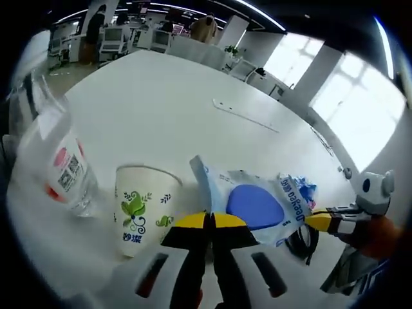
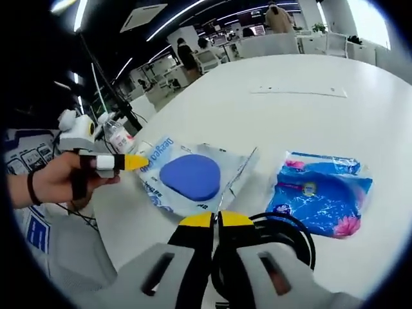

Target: Arrange the tabletop items into an orderly group along one side of the table until the central work area is clear of visible clutter.

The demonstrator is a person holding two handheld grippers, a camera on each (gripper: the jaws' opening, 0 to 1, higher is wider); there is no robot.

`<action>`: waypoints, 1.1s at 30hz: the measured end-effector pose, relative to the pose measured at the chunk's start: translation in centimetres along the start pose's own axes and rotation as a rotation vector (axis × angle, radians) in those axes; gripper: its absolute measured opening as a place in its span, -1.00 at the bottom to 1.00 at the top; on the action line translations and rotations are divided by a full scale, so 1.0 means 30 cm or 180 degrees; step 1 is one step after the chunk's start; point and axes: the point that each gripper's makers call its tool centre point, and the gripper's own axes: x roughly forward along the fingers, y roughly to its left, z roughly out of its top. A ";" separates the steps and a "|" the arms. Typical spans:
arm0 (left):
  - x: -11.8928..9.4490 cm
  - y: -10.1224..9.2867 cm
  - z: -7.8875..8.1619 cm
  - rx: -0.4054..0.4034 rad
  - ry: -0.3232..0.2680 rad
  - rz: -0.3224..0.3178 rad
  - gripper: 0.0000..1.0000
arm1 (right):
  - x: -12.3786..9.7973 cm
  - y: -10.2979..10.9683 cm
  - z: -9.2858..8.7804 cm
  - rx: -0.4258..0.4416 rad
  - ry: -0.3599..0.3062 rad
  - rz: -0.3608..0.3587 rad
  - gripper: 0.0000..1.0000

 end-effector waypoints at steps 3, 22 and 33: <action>0.021 0.010 0.000 0.0017 0.0039 0.0020 -1.00 | 0.025 -0.010 -0.010 0.0045 0.0035 0.0001 -1.00; 0.069 0.012 -0.040 0.0210 0.0191 0.0030 -1.00 | 0.044 -0.074 -0.082 0.0172 0.0230 -0.0160 -1.00; 0.052 -0.011 -0.088 0.0296 0.0237 -0.0032 -1.00 | 0.004 -0.068 -0.136 0.0152 0.0269 -0.0172 -1.00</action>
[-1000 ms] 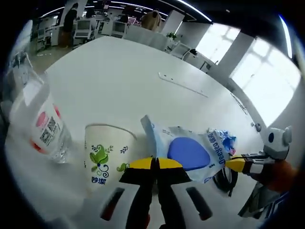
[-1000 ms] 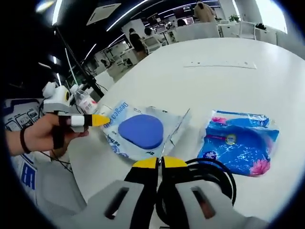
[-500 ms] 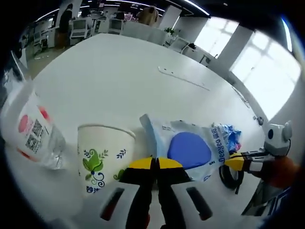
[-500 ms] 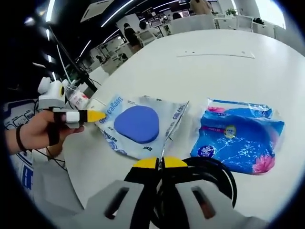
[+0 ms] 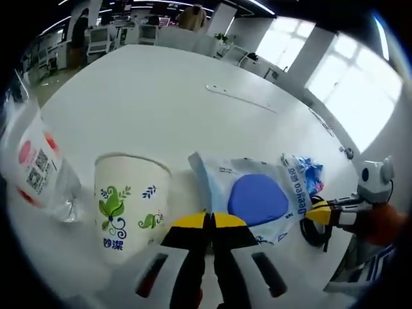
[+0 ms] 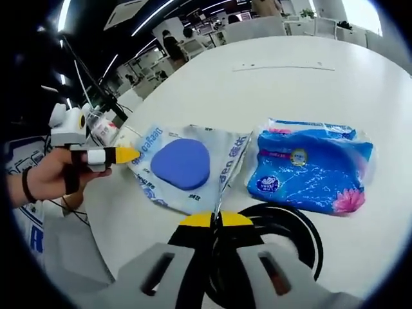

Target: Arrange the tabletop items into an orderly group along one side of the table until the central work area is clear of visible clutter.

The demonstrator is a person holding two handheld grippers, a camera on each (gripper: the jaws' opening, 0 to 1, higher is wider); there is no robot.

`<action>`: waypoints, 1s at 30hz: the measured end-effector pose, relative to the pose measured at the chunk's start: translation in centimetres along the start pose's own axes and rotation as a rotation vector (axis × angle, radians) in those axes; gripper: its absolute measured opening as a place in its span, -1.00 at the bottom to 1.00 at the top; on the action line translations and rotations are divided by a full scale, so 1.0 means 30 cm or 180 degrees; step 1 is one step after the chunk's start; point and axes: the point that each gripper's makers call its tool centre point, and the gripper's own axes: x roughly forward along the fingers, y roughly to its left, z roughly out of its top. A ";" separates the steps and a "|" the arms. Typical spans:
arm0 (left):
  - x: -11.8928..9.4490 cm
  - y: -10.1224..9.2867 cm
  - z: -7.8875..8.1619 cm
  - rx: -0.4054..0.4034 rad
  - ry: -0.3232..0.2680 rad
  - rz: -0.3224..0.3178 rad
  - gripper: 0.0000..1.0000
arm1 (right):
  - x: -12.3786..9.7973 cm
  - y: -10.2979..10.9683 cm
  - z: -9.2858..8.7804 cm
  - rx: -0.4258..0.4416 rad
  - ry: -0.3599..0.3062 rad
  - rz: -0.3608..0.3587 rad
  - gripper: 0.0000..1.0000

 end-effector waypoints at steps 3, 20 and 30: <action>-0.004 -0.003 -0.010 0.0010 0.0002 -0.0004 -1.00 | -0.005 -0.002 -0.006 0.0014 -0.0008 0.0007 -1.00; 0.009 0.018 0.021 -0.0056 -0.0015 0.0031 -1.00 | 0.027 -0.013 0.052 -0.0081 0.0032 -0.0012 -0.99; 0.007 0.013 0.008 -0.0035 -0.0020 0.0010 -1.00 | 0.016 -0.021 0.047 -0.0047 0.0027 0.0005 -0.94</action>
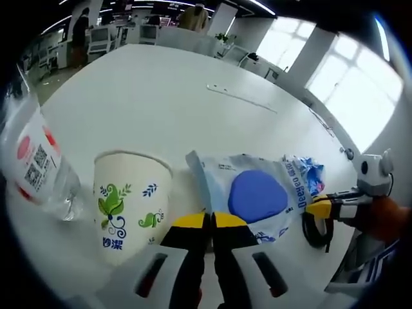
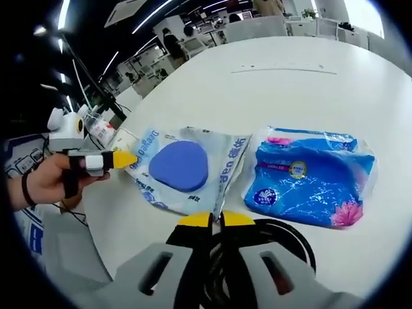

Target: Arrange the tabletop items into an orderly group along one side of the table until the central work area is clear of visible clutter.

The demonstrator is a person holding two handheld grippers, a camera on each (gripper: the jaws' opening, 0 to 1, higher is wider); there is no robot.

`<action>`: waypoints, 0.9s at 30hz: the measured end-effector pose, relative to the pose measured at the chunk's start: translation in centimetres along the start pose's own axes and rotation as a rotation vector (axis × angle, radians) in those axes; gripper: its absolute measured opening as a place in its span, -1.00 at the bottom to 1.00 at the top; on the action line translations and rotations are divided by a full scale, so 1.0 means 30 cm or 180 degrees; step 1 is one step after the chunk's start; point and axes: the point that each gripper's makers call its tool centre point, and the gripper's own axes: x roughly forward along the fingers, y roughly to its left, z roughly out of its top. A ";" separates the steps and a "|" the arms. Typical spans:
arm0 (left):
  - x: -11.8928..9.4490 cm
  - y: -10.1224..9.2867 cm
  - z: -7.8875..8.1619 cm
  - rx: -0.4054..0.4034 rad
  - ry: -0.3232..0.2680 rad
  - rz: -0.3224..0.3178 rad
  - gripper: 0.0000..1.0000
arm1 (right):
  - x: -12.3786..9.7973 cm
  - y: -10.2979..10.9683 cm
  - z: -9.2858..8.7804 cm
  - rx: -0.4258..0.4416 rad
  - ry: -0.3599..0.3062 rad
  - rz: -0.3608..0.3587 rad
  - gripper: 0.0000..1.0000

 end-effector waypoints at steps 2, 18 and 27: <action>-0.005 0.003 -0.001 -0.0013 -0.0022 0.0009 -0.97 | 0.000 0.003 -0.003 -0.0012 0.0006 0.0015 -0.89; -0.058 0.016 -0.023 0.0022 -0.0029 0.0075 -0.75 | -0.044 0.005 0.007 0.0015 -0.0091 -0.0003 -0.77; -0.106 -0.011 -0.051 0.0090 -0.0053 0.0035 -0.73 | -0.081 0.006 -0.003 0.0031 -0.0148 -0.0037 -0.73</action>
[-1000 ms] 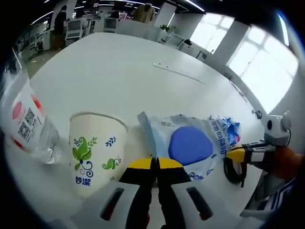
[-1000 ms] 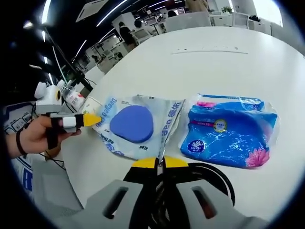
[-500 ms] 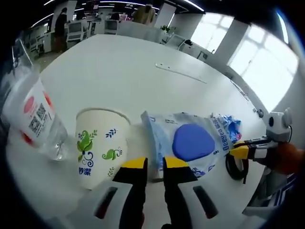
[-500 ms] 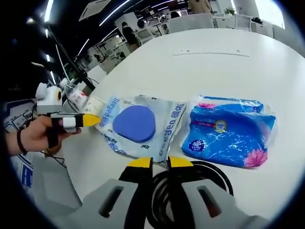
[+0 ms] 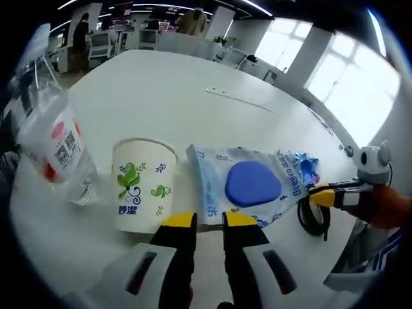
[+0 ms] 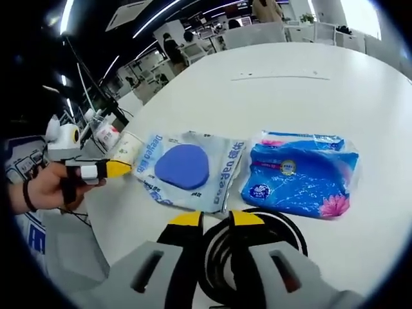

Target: Arrange the tabletop items into an orderly group along one side of the table until the central work area is clear of visible clutter.

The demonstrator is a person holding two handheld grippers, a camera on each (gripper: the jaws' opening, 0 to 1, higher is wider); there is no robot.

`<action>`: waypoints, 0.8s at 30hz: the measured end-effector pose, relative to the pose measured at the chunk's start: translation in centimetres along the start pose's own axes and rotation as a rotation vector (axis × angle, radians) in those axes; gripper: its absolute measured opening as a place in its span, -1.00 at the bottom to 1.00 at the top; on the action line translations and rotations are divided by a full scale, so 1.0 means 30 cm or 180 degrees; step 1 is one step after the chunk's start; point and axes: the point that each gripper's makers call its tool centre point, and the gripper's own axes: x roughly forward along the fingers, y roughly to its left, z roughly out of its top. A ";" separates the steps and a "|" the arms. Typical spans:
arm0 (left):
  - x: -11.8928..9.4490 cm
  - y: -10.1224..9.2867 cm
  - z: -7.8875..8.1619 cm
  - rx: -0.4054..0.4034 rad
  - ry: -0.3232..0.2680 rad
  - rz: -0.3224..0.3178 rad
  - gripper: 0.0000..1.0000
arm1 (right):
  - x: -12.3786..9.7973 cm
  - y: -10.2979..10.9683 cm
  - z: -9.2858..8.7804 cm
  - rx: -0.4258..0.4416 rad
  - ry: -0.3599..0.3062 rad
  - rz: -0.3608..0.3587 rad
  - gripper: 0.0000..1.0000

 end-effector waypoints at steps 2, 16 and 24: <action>-0.016 -0.005 -0.009 0.0010 -0.0004 -0.0004 -0.73 | -0.010 0.004 -0.004 0.0006 -0.0017 -0.0010 -0.73; -0.125 -0.015 -0.113 0.0139 -0.0030 -0.0032 -0.73 | -0.078 0.038 -0.058 0.0138 -0.0180 -0.0008 -0.73; -0.184 0.013 -0.189 0.0067 -0.0049 0.0056 -0.72 | -0.123 0.066 -0.122 0.0366 -0.0316 -0.0038 -0.69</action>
